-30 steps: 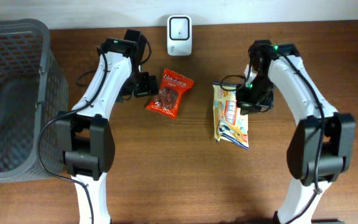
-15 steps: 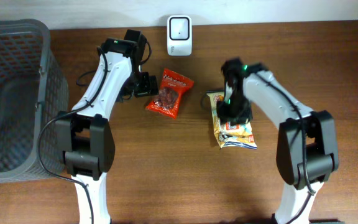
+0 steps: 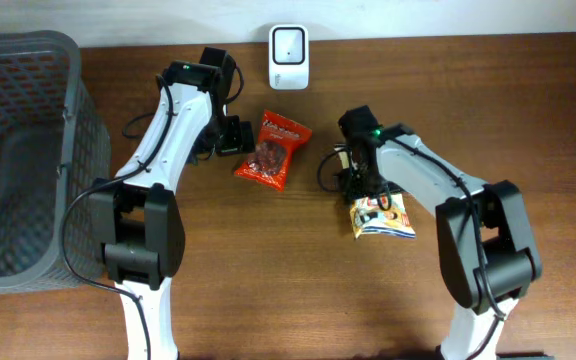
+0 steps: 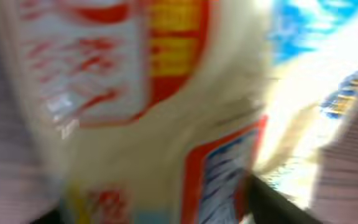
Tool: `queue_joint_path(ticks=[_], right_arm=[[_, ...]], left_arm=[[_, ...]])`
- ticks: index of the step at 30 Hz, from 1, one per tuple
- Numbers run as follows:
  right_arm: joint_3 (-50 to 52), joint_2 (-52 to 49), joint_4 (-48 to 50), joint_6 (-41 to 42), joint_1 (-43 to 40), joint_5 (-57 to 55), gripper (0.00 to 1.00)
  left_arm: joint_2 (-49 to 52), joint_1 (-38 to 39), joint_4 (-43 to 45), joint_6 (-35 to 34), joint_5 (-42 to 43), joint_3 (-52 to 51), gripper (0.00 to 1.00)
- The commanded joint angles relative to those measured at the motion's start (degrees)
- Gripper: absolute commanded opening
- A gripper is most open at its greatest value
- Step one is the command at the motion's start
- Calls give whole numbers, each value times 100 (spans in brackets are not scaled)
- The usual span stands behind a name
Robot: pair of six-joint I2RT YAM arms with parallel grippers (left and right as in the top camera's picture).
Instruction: Scan the item barcode
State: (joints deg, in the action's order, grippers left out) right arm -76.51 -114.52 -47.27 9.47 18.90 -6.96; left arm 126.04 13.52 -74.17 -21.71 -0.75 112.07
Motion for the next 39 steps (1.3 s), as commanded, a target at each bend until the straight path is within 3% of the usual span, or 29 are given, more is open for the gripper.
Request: queue_joint_path(ticks=[1, 3, 7, 10, 15, 18, 21, 24, 29, 34, 37, 39], right_arm=[[286, -114, 125, 199, -15, -125, 21], [37, -111, -120, 308, -15, -120, 4], [-1097, -109, -592, 295, -15, -129, 4], [-2111, -109, -369, -31, -9, -127, 4], [-2459, -243, 2170, -463, 2, -122, 4], [-2459, -632, 3657, -1897, 186, -127, 4], [-2459, -984, 4465, -2723, 407, -164, 4], [-2461, -1394, 5239, -2881, 494, -584, 4], [-2459, -1746, 5565, -3515, 494, -577, 4], [-2461, -1775, 5504, -3425, 481, -763, 4], [-2472, -1495, 5556, -2704, 374, -2269, 4], [-2472, -1056, 5241, -2197, 76, -2586, 4]], left_arm=[[-9, -20, -7, -11, -57, 46, 99], [-9, -20, -7, -11, -57, 46, 99], [-9, -20, -7, -11, -57, 46, 99], [-9, -20, -7, -11, -57, 46, 99], [-9, -20, -7, -11, -57, 46, 99], [-9, -20, -7, -11, -55, 46, 99], [-9, -20, -4, -11, -57, 46, 99], [-9, -20, -7, -11, -57, 46, 99], [-9, -20, -7, -11, -55, 46, 99], [-9, -20, -7, -11, -55, 46, 99], [-9, -20, -7, -11, -57, 46, 99], [-9, -20, -7, -11, -55, 46, 99]])
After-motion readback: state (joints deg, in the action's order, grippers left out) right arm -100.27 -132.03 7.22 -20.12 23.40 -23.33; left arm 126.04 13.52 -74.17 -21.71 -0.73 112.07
